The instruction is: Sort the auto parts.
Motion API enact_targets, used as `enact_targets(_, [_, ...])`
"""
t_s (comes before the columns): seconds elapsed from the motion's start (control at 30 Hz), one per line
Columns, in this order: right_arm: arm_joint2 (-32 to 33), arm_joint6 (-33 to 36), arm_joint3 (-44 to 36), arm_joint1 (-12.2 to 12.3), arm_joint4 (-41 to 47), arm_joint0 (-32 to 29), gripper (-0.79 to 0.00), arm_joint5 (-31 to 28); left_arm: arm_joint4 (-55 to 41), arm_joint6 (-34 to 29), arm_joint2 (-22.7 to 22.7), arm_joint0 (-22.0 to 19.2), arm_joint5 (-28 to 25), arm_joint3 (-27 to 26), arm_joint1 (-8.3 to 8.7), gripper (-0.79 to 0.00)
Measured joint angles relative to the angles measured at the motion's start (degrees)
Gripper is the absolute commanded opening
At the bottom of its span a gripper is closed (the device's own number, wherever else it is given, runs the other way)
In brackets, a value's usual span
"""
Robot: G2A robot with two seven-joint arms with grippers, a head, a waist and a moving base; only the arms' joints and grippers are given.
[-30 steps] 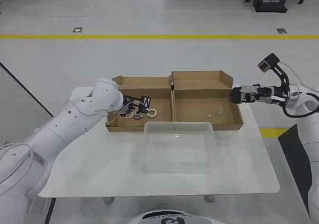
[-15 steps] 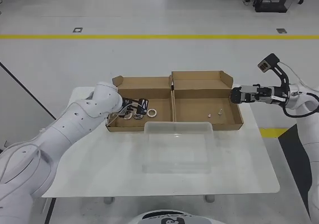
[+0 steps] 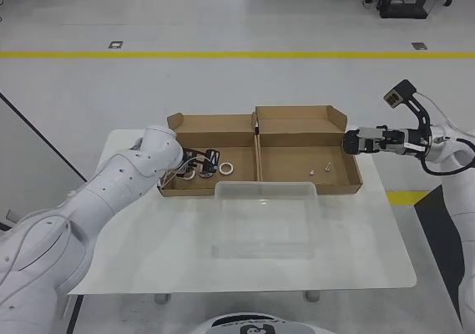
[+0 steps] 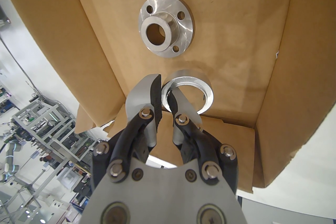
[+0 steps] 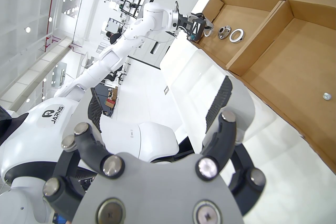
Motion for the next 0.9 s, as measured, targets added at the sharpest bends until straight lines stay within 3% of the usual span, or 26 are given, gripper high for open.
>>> enact_targets(0.43, [0.0,0.0,0.0,0.0,0.0,0.0,0.0,0.0,2.8,2.2,0.1,-0.2,-0.4,3.8,-1.97,-0.785])
enact_targets(0.6, [0.0,0.0,0.0,0.0,0.0,0.0,0.0,0.0,3.4,3.2,-0.1,-0.1,-0.4,4.9,-2.5,-0.533])
enact_targets(0.7, [0.0,0.0,0.0,0.0,0.0,0.0,0.0,0.0,3.8,3.6,-0.3,0.0,-0.5,5.5,-2.77,-0.449])
enact_targets(0.9, [0.0,0.0,0.0,0.0,0.0,0.0,0.0,0.0,4.7,4.6,-0.8,0.1,0.1,6.6,-3.03,-0.397])
